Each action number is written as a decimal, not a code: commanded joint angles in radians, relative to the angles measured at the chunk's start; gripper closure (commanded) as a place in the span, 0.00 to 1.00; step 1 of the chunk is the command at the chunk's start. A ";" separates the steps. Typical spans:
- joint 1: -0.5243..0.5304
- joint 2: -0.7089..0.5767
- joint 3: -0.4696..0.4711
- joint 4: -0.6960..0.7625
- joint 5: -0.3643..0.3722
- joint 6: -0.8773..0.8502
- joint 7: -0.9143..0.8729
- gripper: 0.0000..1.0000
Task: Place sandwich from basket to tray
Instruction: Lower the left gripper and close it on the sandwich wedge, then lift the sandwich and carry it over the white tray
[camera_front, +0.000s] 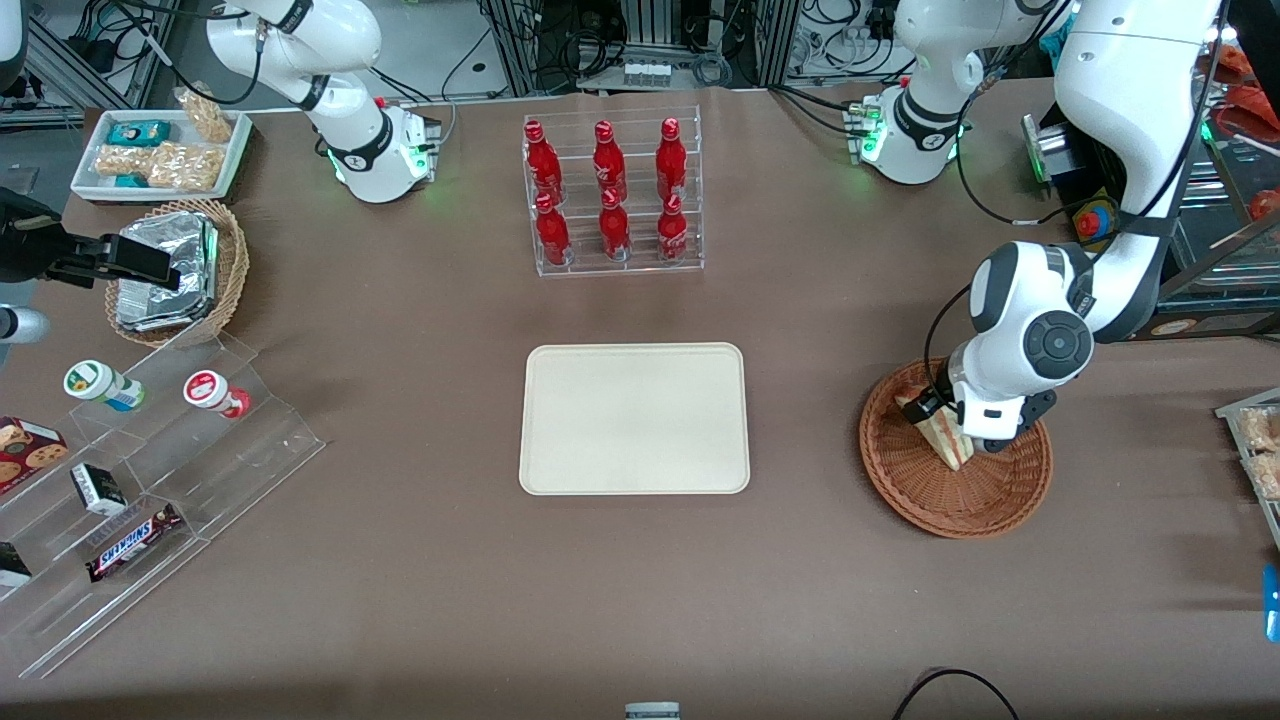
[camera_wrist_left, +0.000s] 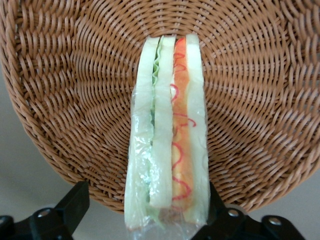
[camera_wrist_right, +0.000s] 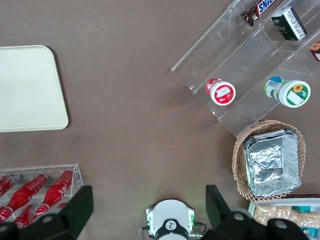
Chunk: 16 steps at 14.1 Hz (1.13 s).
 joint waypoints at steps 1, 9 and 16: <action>-0.005 -0.008 0.004 -0.006 -0.001 0.009 -0.019 0.52; -0.024 -0.062 -0.013 0.127 0.002 -0.122 -0.001 0.90; -0.358 0.040 -0.027 0.327 0.000 -0.215 0.025 0.88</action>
